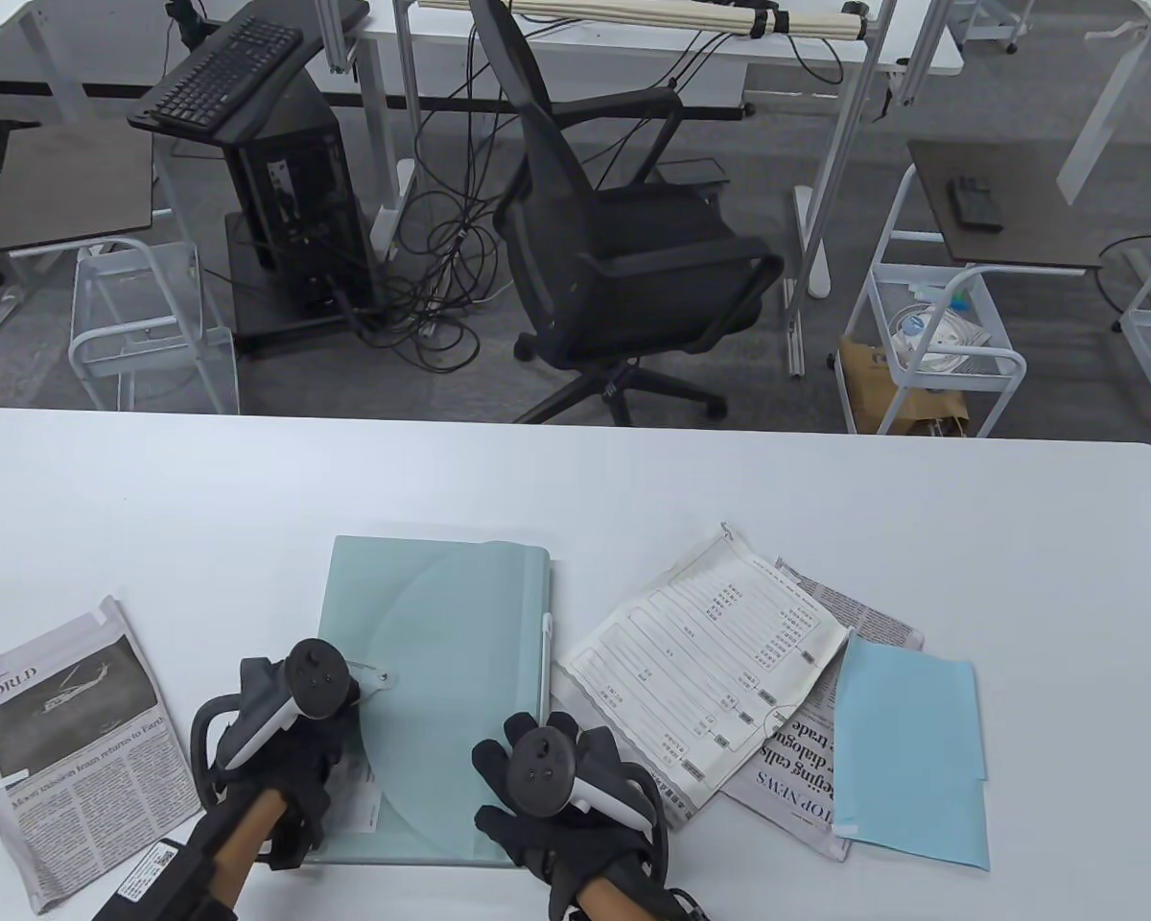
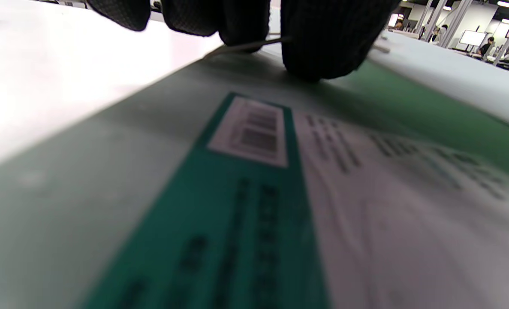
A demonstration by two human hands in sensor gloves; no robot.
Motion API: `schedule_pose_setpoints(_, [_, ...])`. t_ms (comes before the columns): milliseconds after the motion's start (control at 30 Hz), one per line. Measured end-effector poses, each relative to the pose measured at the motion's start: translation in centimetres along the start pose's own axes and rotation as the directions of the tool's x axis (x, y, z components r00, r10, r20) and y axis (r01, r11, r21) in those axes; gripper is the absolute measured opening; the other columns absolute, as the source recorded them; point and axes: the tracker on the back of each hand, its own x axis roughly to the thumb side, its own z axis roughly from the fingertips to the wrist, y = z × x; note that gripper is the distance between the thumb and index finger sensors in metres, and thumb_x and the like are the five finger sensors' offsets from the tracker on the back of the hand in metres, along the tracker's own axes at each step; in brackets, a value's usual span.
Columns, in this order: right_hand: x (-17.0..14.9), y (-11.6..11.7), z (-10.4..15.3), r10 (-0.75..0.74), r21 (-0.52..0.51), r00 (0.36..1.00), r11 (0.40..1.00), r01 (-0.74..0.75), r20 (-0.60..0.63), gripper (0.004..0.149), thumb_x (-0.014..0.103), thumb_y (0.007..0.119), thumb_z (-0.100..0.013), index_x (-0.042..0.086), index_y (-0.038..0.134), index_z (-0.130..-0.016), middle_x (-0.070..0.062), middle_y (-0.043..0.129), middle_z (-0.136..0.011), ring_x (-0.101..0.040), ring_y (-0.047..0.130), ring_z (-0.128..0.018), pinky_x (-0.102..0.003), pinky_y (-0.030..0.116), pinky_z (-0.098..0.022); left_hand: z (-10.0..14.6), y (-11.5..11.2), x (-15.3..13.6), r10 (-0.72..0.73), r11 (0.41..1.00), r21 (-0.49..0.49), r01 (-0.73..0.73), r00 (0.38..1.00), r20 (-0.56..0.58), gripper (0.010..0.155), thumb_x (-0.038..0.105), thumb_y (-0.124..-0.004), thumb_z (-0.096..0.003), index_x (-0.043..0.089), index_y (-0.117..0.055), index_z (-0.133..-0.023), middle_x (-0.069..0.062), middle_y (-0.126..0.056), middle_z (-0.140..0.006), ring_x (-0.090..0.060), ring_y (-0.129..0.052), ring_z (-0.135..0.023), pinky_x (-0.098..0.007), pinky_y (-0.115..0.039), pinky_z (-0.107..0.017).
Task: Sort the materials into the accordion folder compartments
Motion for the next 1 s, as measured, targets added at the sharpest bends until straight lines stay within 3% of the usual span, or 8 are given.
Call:
schedule_pose_setpoints(167, [0.4,0.2,-0.4,0.047,0.001,0.999,0.999,-0.047,-0.004,0.060,0.043,0.061,-0.068,0.027,0.030,-0.117,-0.004,0.006,-0.123,-0.049,-0.006,-0.105,-0.074,0.003,-0.070,0.2,0.8,0.6,-0.012,0.998,0.068,0.012,1.000,-0.004,0.036,0.035,-0.083,-0.0445,0.036,-0.087,-0.080,0.005,-0.087,-0.086,-0.025,-0.078,-0.087,-0.052,-0.066,-0.070])
schedule_pose_setpoints(367, [1.0,0.3,-0.8,0.119,0.009,0.993,0.993,-0.118,-0.014,0.060,0.043,0.061,-0.068,0.025,0.030,-0.116,-0.006,0.008,-0.123,-0.050,-0.004,-0.104,-0.072,0.006,-0.071,-0.5,0.0,2.0,-0.100,0.992,0.076,0.101,0.995,-0.022,0.035,0.037,-0.082,-0.0424,0.035,-0.090,-0.076,0.003,-0.093,-0.075,-0.024,-0.086,-0.074,-0.046,-0.075,-0.062])
schedule_pose_setpoints(567, [1.2,0.3,-0.8,0.132,0.009,0.991,0.991,-0.131,-0.016,0.060,0.043,0.061,-0.068,0.025,0.030,-0.116,-0.005,0.009,-0.123,-0.050,-0.004,-0.104,-0.072,0.005,-0.071,-1.5,0.4,1.4,0.004,0.992,0.128,0.006,0.997,-0.083,0.037,0.040,-0.082,-0.0414,0.034,-0.090,-0.077,0.004,-0.101,-0.064,-0.020,-0.097,-0.061,-0.040,-0.089,-0.049])
schedule_pose_setpoints(667, [1.2,0.3,-0.8,0.132,0.010,0.991,0.991,-0.132,-0.017,0.060,0.043,0.061,-0.068,0.025,0.030,-0.116,-0.005,0.008,-0.123,-0.050,-0.003,-0.104,-0.073,0.004,-0.071,-1.7,1.1,-0.4,0.150,0.982,0.132,-0.134,0.981,-0.122,0.039,0.040,-0.081,-0.0421,0.032,-0.088,-0.079,0.003,-0.102,-0.064,-0.021,-0.099,-0.059,-0.040,-0.091,-0.046])
schedule_pose_setpoints(800, [1.2,0.3,-0.7,0.144,0.010,0.989,0.989,-0.144,-0.020,0.060,0.043,0.060,-0.068,0.025,0.029,-0.116,-0.005,0.008,-0.123,-0.050,-0.004,-0.104,-0.073,0.004,-0.071,-1.0,2.1,-2.5,0.202,0.972,0.156,-0.173,0.960,-0.194,0.043,0.044,-0.076,-0.0446,0.028,-0.078,-0.084,0.004,-0.100,-0.065,-0.021,-0.099,-0.062,-0.043,-0.089,-0.049])
schedule_pose_setpoints(900, [1.2,0.3,-0.7,0.149,0.010,0.989,0.989,-0.149,-0.021,0.060,0.044,0.060,-0.068,0.026,0.029,-0.116,-0.005,0.007,-0.123,-0.050,-0.004,-0.104,-0.073,0.004,-0.071,-0.6,2.9,-4.1,0.150,0.981,0.168,-0.102,0.940,-0.306,0.043,0.045,-0.074,-0.0461,0.029,-0.076,-0.086,0.002,-0.097,-0.071,-0.023,-0.095,-0.068,-0.045,-0.084,-0.054])
schedule_pose_setpoints(1000, [1.4,0.4,-0.7,0.175,0.007,0.984,0.985,-0.175,-0.027,0.060,0.044,0.060,-0.068,0.026,0.029,-0.116,-0.005,0.008,-0.123,-0.050,-0.005,-0.103,-0.072,0.003,-0.071,-0.3,3.1,-5.8,0.003,0.992,0.115,0.052,0.901,-0.433,0.043,0.044,-0.073,-0.0478,0.029,-0.073,-0.088,0.001,-0.093,-0.076,-0.025,-0.090,-0.075,-0.048,-0.080,-0.059])
